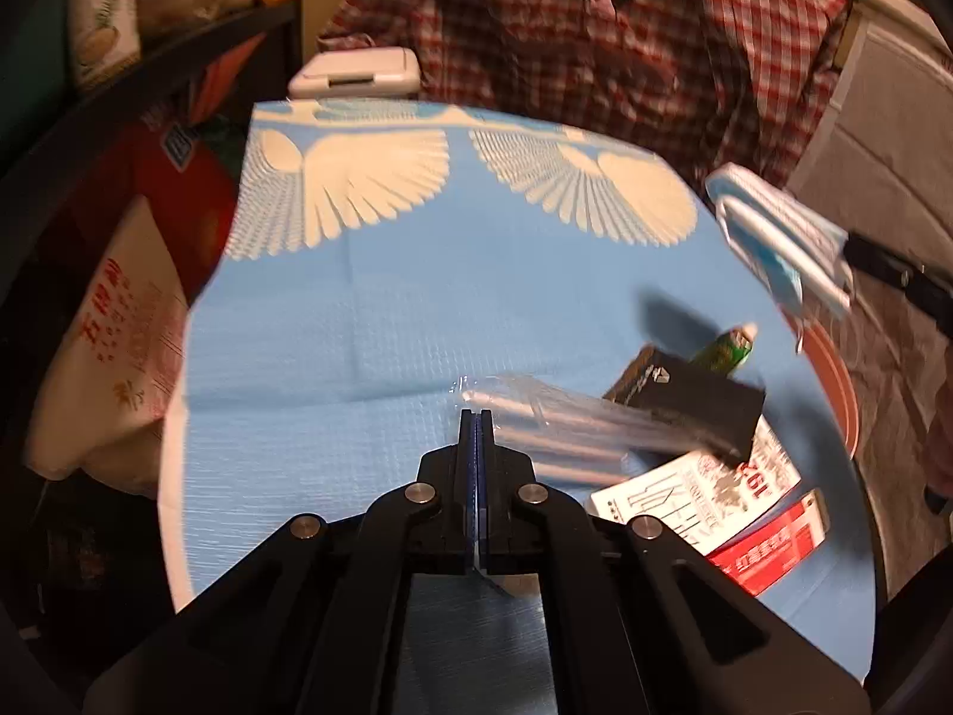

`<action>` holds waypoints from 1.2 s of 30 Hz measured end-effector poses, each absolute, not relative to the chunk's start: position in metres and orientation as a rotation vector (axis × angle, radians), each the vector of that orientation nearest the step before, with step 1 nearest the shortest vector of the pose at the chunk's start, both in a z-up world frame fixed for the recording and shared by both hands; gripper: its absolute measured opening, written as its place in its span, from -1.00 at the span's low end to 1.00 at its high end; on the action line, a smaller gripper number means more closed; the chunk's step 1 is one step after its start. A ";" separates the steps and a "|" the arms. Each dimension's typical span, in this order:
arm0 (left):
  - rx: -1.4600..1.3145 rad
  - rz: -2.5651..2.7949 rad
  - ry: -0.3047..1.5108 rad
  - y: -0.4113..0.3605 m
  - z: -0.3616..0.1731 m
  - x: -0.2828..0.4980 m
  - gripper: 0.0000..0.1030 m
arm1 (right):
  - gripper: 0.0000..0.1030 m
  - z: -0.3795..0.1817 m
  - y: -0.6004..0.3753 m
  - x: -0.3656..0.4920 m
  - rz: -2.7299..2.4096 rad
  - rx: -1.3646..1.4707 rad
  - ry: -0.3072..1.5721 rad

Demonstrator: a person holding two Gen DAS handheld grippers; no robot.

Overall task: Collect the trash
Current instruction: 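Close the right tool on the blue face mask while the left tool grasps the clear plastic bag, then carry the mask and clear bag over the pink bucket and open both tools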

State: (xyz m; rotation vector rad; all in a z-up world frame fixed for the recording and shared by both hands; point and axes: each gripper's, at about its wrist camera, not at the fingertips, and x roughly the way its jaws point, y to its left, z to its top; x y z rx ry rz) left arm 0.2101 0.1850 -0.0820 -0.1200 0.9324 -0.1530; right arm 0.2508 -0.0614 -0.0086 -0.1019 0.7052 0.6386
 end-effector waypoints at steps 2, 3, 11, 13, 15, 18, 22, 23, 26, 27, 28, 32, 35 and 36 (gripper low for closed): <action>-0.132 -0.139 0.903 0.189 -0.073 0.208 -1.00 | -0.96 -0.004 -0.062 0.246 0.638 -0.103 0.697; -0.137 -0.133 0.885 0.191 -0.068 0.207 -1.00 | -0.96 -0.002 -0.064 0.244 0.637 -0.103 0.692; -0.159 -0.108 0.777 0.195 -0.030 0.194 -1.00 | -0.96 0.017 -0.081 0.231 0.625 -0.086 0.652; -0.158 -0.107 0.753 0.193 -0.021 0.190 -1.00 | -0.96 0.022 -0.084 0.228 0.621 -0.082 0.643; -0.163 -0.108 0.737 0.191 -0.014 0.187 -1.00 | -0.96 0.027 -0.089 0.225 0.617 -0.077 0.635; -0.167 -0.111 0.715 0.188 -0.005 0.183 -1.00 | -0.96 0.032 -0.096 0.220 0.611 -0.070 0.625; -0.169 -0.113 0.697 0.183 0.003 0.178 -1.00 | -0.96 0.037 -0.103 0.215 0.601 -0.066 0.618; -0.170 -0.114 0.694 0.182 0.004 0.177 -1.00 | -0.96 0.037 -0.105 0.214 0.598 -0.066 0.616; -0.171 -0.124 0.682 0.177 0.010 0.175 -1.00 | -0.96 0.042 -0.113 0.211 0.586 -0.058 0.609; -0.171 -0.126 0.680 0.175 0.012 0.175 -1.00 | -0.96 0.045 -0.116 0.210 0.582 -0.054 0.606; -0.169 -0.130 0.676 0.171 0.014 0.174 -1.00 | -0.96 0.046 -0.118 0.209 0.577 -0.052 0.603; -0.158 -0.147 0.667 0.158 0.019 0.173 -1.00 | -0.96 0.052 -0.132 0.203 0.555 -0.048 0.594; -0.152 -0.161 0.660 0.147 0.023 0.173 -1.00 | -0.96 0.055 -0.143 0.201 0.534 -0.045 0.593; -0.151 -0.166 0.658 0.144 0.025 0.173 -1.00 | -0.96 0.055 -0.147 0.200 0.529 -0.045 0.593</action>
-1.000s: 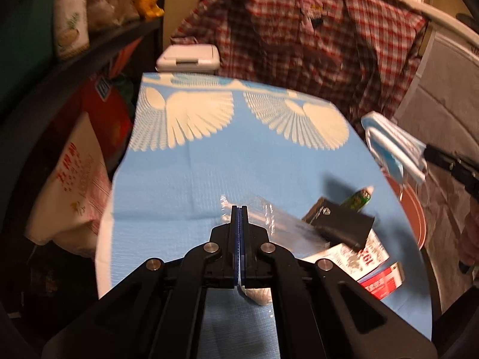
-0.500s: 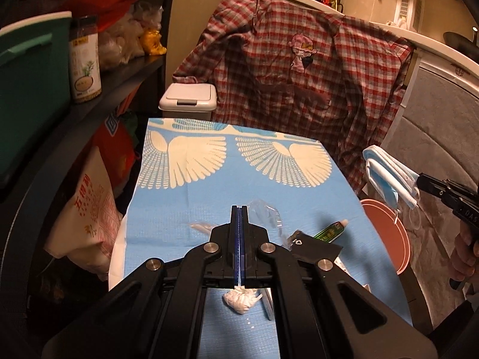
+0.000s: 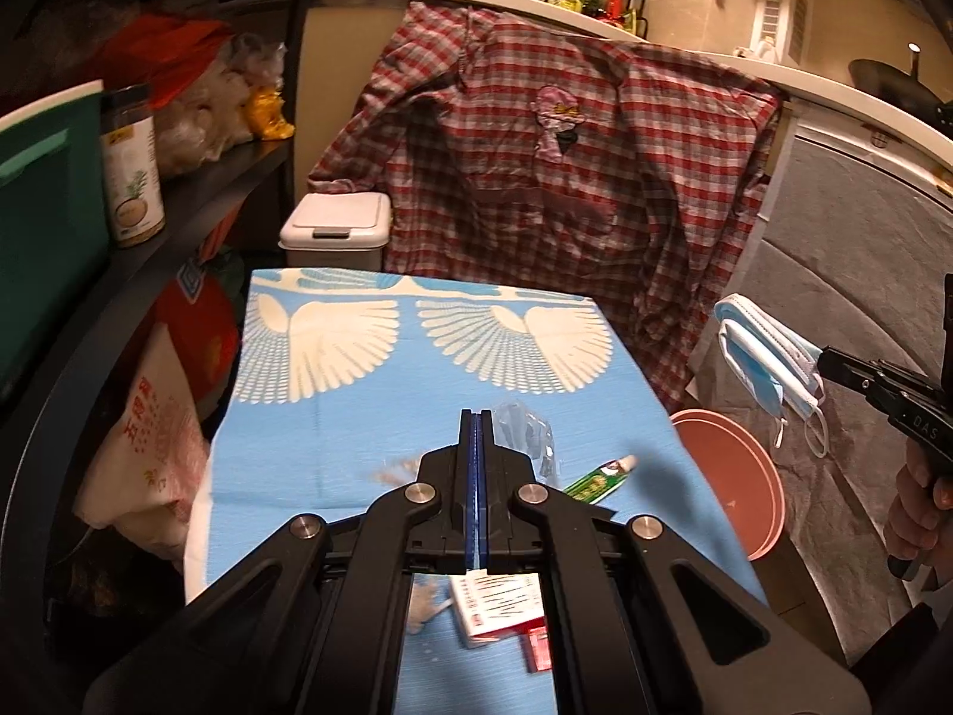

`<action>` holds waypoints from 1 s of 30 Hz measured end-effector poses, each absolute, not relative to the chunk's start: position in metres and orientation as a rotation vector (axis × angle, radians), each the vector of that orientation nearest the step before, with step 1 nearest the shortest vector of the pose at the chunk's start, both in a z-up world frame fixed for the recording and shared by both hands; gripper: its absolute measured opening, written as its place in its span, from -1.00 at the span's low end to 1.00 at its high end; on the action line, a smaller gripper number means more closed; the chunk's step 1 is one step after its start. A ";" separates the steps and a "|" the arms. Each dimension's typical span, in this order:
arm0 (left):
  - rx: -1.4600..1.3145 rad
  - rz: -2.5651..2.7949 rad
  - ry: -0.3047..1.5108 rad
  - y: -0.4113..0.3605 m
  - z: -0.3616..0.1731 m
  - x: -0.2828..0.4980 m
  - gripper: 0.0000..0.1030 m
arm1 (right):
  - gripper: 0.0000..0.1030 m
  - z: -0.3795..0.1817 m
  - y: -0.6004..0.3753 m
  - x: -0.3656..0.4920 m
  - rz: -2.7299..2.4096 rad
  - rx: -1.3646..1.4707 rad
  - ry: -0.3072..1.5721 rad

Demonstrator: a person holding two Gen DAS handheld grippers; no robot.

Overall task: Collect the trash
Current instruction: 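Carry the mask and clear bag over the pink bucket and open both tools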

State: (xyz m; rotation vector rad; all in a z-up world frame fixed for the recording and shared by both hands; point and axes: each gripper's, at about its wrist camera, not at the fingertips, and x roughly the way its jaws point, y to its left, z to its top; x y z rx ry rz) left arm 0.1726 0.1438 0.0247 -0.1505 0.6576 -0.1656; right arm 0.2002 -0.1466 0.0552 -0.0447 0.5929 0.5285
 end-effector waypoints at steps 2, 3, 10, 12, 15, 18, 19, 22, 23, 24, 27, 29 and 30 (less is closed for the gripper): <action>-0.149 -0.174 0.652 0.135 0.028 0.173 -1.00 | -0.96 0.057 -0.154 0.199 0.515 -0.043 0.592; -0.149 -0.178 0.650 0.132 0.029 0.173 -1.00 | -0.96 0.058 -0.160 0.199 0.506 -0.041 0.591; -0.131 -0.211 0.638 0.097 0.037 0.174 -1.00 | -0.96 0.063 -0.189 0.194 0.452 -0.033 0.588; -0.123 -0.225 0.637 0.085 0.039 0.175 -1.00 | -0.96 0.064 -0.195 0.193 0.435 -0.030 0.590; -0.112 -0.246 0.636 0.066 0.041 0.177 -1.00 | -0.96 0.065 -0.206 0.191 0.406 -0.029 0.593; -0.104 -0.263 0.635 0.050 0.043 0.178 -1.00 | -0.96 0.066 -0.216 0.190 0.376 -0.029 0.602; -0.100 -0.270 0.634 0.043 0.044 0.179 -1.00 | -0.96 0.066 -0.219 0.190 0.364 -0.030 0.606; -0.087 -0.287 0.632 0.027 0.046 0.179 -1.00 | -0.96 0.065 -0.230 0.190 0.331 -0.028 0.618; -0.081 -0.295 0.631 0.020 0.046 0.180 -1.00 | -0.96 0.065 -0.233 0.190 0.323 -0.027 0.622; -0.078 -0.303 0.631 0.014 0.047 0.181 -1.00 | -0.97 0.064 -0.237 0.190 0.310 -0.028 0.628; -0.080 -0.325 0.632 -0.002 0.048 0.184 -1.00 | -0.97 0.063 -0.248 0.190 0.283 -0.024 0.640; -0.075 -0.337 0.635 -0.013 0.046 0.186 -1.00 | -0.97 0.060 -0.253 0.191 0.266 -0.027 0.650; -0.073 -0.343 0.638 -0.019 0.046 0.189 -1.00 | -0.97 0.059 -0.254 0.191 0.260 -0.029 0.654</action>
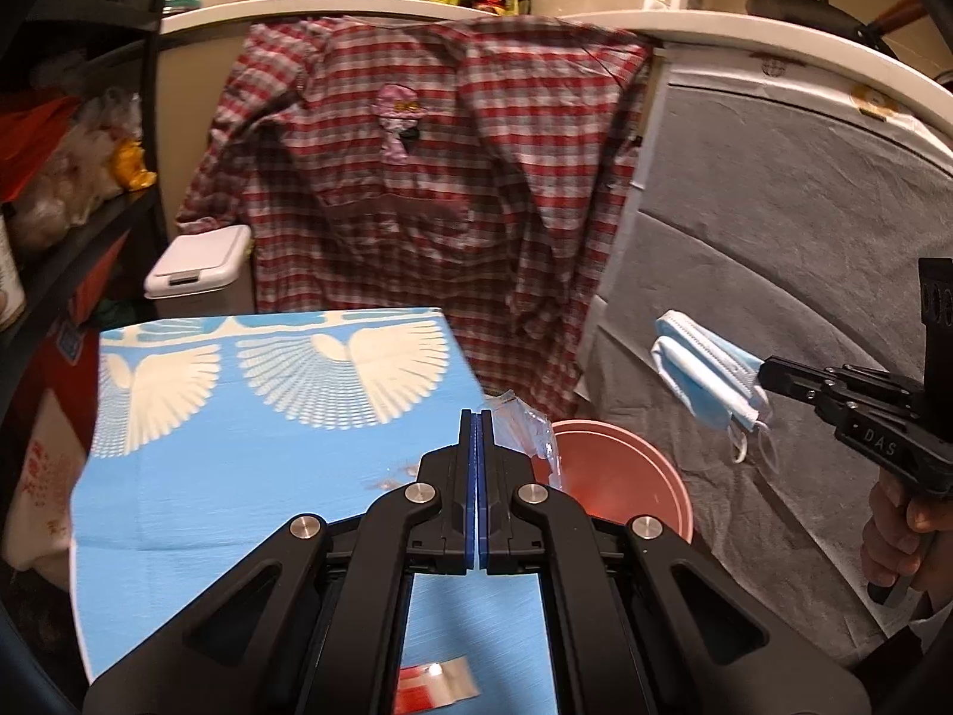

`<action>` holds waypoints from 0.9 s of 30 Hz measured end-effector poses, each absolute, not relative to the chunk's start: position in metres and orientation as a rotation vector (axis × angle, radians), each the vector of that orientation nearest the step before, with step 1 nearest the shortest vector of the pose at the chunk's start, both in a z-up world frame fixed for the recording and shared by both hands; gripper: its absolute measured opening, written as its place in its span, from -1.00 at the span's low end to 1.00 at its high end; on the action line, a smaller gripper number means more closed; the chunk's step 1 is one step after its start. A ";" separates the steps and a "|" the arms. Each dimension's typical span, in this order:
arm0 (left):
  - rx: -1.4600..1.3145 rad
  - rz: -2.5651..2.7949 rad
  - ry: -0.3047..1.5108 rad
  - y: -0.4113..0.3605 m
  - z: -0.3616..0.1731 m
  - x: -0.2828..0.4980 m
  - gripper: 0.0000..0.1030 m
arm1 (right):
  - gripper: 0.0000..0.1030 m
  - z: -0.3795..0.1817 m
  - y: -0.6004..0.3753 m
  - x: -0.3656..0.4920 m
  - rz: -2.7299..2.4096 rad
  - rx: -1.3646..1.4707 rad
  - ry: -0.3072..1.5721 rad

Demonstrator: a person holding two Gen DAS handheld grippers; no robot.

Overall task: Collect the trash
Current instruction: 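Carry the mask and clear bag over the pink bucket and open both tools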

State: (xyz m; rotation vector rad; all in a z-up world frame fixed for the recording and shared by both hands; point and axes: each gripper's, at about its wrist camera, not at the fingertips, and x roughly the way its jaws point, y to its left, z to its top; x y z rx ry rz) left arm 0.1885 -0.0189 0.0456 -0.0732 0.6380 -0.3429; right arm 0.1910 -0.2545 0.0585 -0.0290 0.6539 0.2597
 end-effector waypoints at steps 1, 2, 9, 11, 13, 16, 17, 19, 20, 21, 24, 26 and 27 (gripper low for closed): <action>-0.072 -0.348 0.642 -0.024 0.045 0.191 -1.00 | -0.97 0.057 -0.257 0.192 0.254 -0.027 0.661; -0.071 -0.356 0.648 -0.030 0.042 0.193 -1.00 | -0.97 0.055 -0.260 0.194 0.249 -0.024 0.668; -0.065 -0.386 0.685 -0.064 0.030 0.210 -1.00 | -0.97 0.043 -0.270 0.205 0.224 -0.014 0.702; -0.060 -0.397 0.698 -0.073 0.026 0.214 -1.00 | -0.97 0.038 -0.272 0.209 0.221 -0.013 0.714; -0.055 -0.404 0.709 -0.082 0.022 0.218 -1.00 | -0.97 0.035 -0.273 0.212 0.218 -0.009 0.720; -0.045 -0.423 0.727 -0.099 0.015 0.223 -1.00 | -0.97 0.031 -0.277 0.216 0.212 -0.003 0.730; -0.038 -0.430 0.735 -0.106 0.011 0.225 -1.00 | -0.97 0.029 -0.278 0.217 0.211 -0.004 0.735; -0.025 -0.443 0.748 -0.116 0.005 0.228 -1.00 | -0.97 0.024 -0.281 0.219 0.206 -0.005 0.745; -0.019 -0.447 0.751 -0.120 0.003 0.228 -1.00 | -0.97 0.021 -0.283 0.221 0.203 -0.006 0.752; -0.010 -0.451 0.755 -0.124 0.002 0.229 -1.00 | -0.97 0.019 -0.284 0.222 0.201 -0.005 0.757; 0.013 -0.458 0.768 -0.136 -0.006 0.230 -1.00 | -0.97 0.013 -0.290 0.227 0.194 0.004 0.773; 0.026 -0.455 0.781 -0.139 -0.010 0.232 -1.00 | -0.96 0.008 -0.292 0.229 0.193 0.005 0.786; 0.033 -0.449 0.786 -0.140 -0.012 0.233 -1.00 | -0.95 0.006 -0.291 0.230 0.194 0.004 0.792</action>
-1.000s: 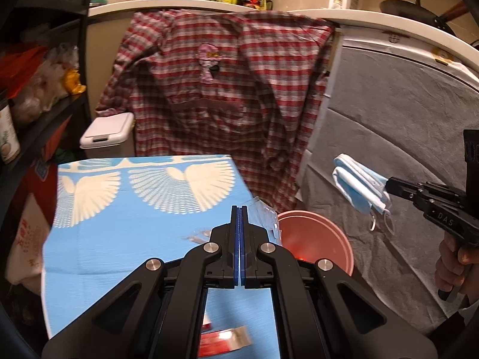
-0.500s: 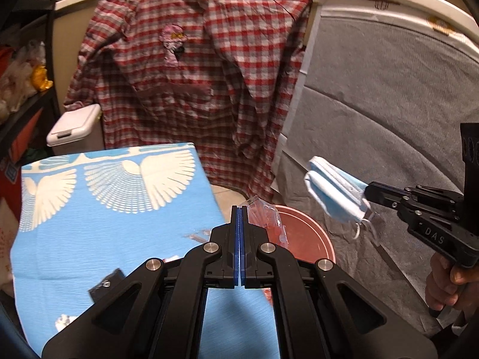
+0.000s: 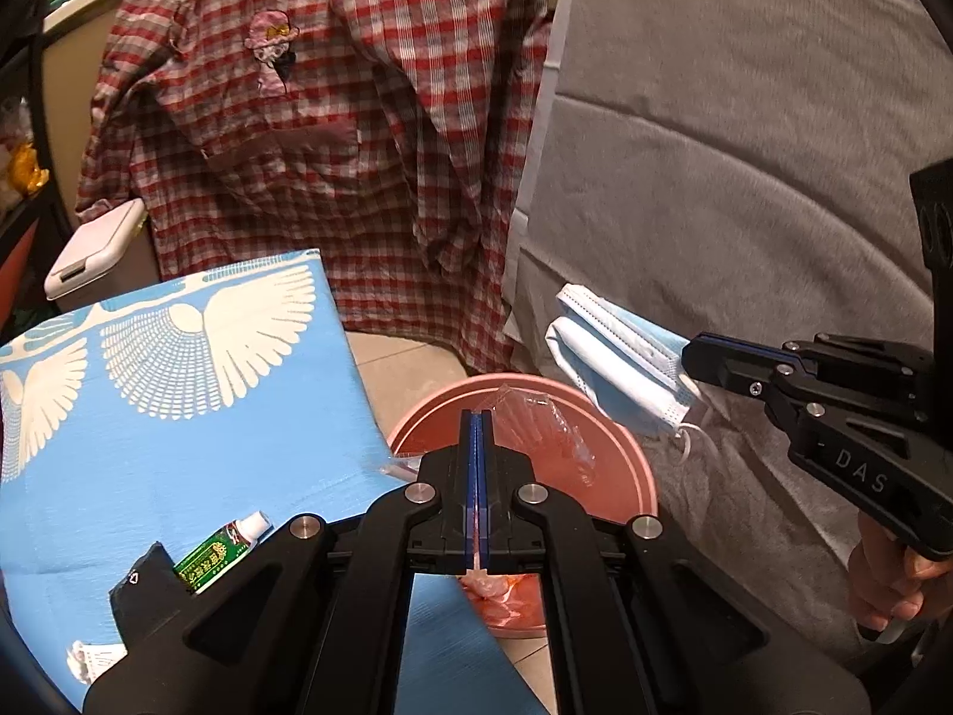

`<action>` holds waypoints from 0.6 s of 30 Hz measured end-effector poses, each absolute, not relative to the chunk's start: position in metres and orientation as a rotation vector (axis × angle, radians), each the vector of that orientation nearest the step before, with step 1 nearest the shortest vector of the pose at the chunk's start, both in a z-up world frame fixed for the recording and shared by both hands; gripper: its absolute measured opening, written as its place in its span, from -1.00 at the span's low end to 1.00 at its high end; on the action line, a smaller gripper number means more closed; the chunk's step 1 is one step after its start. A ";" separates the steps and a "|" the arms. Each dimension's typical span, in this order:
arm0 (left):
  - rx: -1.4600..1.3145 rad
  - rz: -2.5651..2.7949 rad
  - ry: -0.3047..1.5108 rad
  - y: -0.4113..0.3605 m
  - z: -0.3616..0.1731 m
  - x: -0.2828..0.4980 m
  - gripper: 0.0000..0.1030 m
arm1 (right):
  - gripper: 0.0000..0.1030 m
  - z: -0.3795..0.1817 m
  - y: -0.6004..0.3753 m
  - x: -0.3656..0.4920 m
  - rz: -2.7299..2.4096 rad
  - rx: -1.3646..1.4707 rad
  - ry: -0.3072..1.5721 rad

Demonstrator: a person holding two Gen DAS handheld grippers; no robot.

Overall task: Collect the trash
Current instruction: 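Carry the mask and clear bag over the pink bucket and open both tools, then move both tools back over the board toward the remaining items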

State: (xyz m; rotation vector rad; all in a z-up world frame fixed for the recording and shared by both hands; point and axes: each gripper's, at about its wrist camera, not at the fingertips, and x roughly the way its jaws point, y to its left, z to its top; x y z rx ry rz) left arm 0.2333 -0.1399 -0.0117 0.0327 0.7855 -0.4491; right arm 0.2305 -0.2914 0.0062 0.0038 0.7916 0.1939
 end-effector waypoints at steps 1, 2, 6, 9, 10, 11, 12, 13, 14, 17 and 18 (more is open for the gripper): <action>0.036 -0.445 0.790 -0.140 -0.013 0.234 -1.00 | -0.89 0.004 -0.291 0.232 0.191 0.001 0.799; 0.033 -0.443 0.798 -0.139 -0.014 0.235 -1.00 | -0.87 0.002 -0.291 0.234 0.182 -0.004 0.807; 0.017 -0.436 0.800 -0.130 -0.014 0.237 -0.69 | -0.44 -0.001 -0.294 0.236 0.176 0.010 0.811; -0.006 -0.445 0.801 -0.123 -0.012 0.238 -0.69 | -0.40 0.002 -0.293 0.236 0.179 0.023 0.803; -0.008 -0.444 0.797 -0.121 -0.010 0.237 -0.69 | -0.40 0.002 -0.293 0.236 0.179 0.027 0.800; -0.007 -0.441 0.792 -0.120 -0.009 0.237 -0.69 | -0.40 0.004 -0.292 0.235 0.180 0.030 0.796; -0.008 -0.439 0.788 -0.120 -0.008 0.235 -0.69 | -0.40 0.005 -0.291 0.235 0.181 0.031 0.793; -0.012 -0.438 0.781 -0.117 -0.006 0.233 -0.69 | -0.40 0.006 -0.289 0.234 0.184 0.030 0.787; -0.011 -0.437 0.775 -0.116 -0.004 0.232 -0.69 | -0.40 0.008 -0.287 0.233 0.186 0.026 0.783; 0.003 -0.435 0.747 -0.105 0.006 0.223 -0.69 | -0.40 0.019 -0.278 0.226 0.203 0.014 0.751; 0.004 -0.432 0.737 -0.100 0.010 0.220 -0.69 | -0.40 0.024 -0.275 0.223 0.210 0.017 0.739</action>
